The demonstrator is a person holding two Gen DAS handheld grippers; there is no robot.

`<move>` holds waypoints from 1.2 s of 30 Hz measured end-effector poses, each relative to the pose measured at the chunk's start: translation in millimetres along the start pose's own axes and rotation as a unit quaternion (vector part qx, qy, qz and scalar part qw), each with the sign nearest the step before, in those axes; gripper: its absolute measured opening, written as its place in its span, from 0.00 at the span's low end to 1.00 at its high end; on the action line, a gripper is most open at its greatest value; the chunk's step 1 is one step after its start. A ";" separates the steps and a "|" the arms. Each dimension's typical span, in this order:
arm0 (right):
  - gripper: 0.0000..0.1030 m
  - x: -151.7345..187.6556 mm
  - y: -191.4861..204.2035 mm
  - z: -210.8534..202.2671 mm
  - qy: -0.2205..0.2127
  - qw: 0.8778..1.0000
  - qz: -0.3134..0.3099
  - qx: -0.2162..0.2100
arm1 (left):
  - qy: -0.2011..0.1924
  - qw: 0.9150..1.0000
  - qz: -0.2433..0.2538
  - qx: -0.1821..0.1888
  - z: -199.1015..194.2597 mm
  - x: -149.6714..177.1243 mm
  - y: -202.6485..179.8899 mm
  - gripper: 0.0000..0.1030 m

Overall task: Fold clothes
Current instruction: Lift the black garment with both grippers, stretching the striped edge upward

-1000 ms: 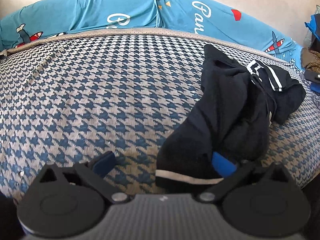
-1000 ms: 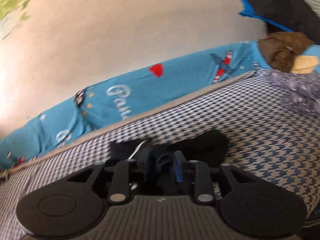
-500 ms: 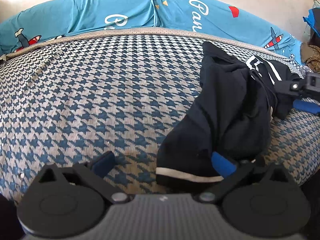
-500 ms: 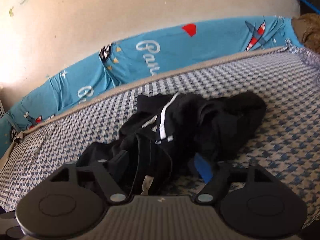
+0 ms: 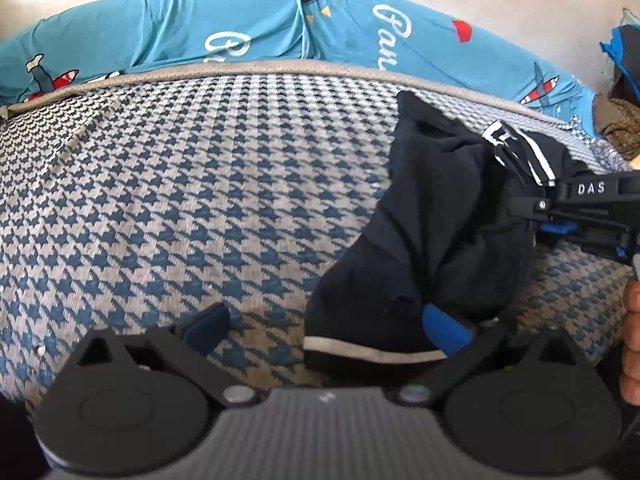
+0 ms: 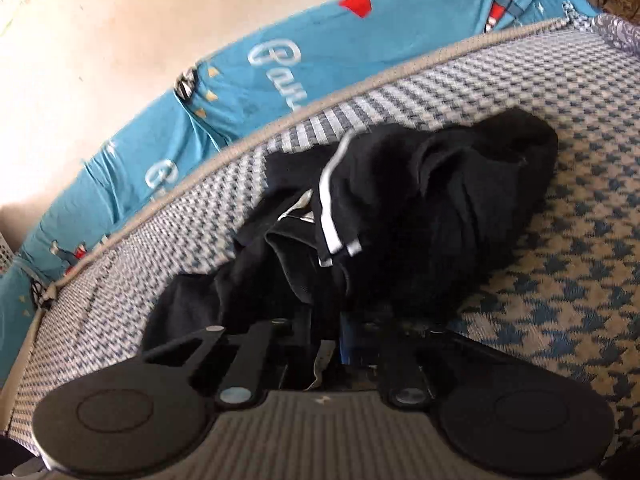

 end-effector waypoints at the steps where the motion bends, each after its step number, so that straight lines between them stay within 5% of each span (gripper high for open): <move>1: 0.13 -3.2 0.9 -3.2 -0.008 1.000 0.002 -0.006 | -0.003 1.000 0.001 0.003 -2.4 -0.8 -1.4 1.00; 11: 0.13 -46.7 3.0 -5.5 -0.033 0.994 0.055 -0.092 | -0.022 0.995 0.083 0.056 -24.8 9.2 -37.1 1.00; 23: 0.12 -71.5 23.0 21.3 -0.022 0.989 0.048 -0.141 | -0.046 0.981 0.189 -0.015 6.2 6.1 -66.2 1.00; 30: 0.13 -88.8 18.4 31.7 -0.030 0.986 0.072 -0.145 | -0.080 0.986 0.141 -0.026 13.7 -22.4 -52.3 1.00; 36: 0.13 -105.5 22.5 38.6 -0.037 0.985 0.070 -0.152 | -0.090 0.984 0.148 -0.049 31.5 -43.1 -46.9 0.95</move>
Point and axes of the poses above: each gripper's, at about its wrist camera, not at the fingertips, and z roughly the way its jaws point, y to its left, x to its underside, the point moved 2 cm from there along z, roughly the way its jaws point, and after that the axes turned 9 degrees about -y, right-handed, at the moved point
